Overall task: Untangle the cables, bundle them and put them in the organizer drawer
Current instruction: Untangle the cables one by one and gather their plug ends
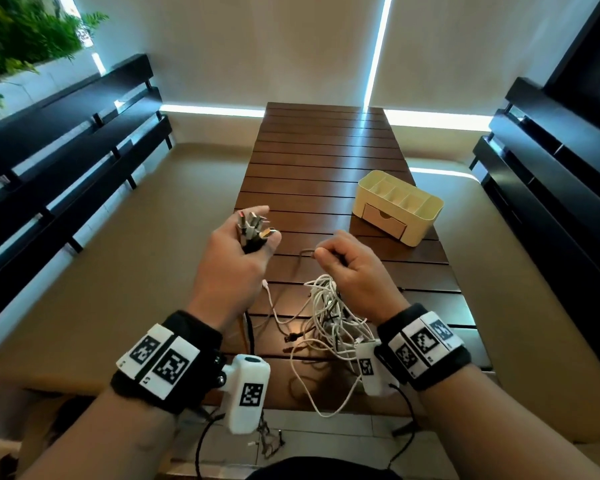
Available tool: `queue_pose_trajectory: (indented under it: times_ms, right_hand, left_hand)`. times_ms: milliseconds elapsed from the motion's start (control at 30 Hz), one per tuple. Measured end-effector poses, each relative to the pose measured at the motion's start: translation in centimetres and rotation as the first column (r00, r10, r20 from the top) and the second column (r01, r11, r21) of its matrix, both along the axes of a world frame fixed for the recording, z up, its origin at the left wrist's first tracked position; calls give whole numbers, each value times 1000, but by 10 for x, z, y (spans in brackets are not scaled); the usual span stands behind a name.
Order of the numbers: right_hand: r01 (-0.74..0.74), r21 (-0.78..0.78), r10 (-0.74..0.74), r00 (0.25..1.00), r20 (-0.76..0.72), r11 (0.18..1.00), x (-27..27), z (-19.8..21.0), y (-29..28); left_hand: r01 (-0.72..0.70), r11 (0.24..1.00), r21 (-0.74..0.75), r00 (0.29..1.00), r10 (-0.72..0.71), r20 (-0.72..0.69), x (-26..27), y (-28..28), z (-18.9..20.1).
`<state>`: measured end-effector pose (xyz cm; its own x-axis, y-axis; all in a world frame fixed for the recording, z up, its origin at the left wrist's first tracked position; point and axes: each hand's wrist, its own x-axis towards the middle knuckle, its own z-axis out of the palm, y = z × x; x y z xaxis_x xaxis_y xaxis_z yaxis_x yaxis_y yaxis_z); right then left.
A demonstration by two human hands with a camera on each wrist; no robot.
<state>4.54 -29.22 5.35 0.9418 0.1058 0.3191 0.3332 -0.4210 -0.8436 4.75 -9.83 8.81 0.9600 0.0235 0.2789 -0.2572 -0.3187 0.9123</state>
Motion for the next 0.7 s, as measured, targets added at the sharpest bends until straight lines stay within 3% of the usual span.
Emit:
queue_pose_trajectory:
  times_ms: [133,233,333,533,633,700]
  right_hand:
    - [-61,24,57,988,143,998,-2,18,11]
    - [-57,41,48,982,181,998,-1,20,13]
    - [-34,30,31,994,100,999,0,10,8]
    - [-9,15,13,962,-273,1000,-16,-34,-3]
    - [65,58,-46,958,-282,996,-19,-38,-9]
    - [72,49,-60,975,-213,996,-17,-30,-11]
  left_hand:
    - [169,967,190,985,-163,-47,-4,-10,0]
    - [193,956,221,980,-179,-84,0,-7,-6]
    - [148,965,216,989,-143,-41,-2,-6,-4]
    - [-17,998,52,1000,17,-6,-1,8,9]
    - [-32,992,124,997,41,-71,4,19,5]
    - [-60,982,179,995,74,-71,5,22,1]
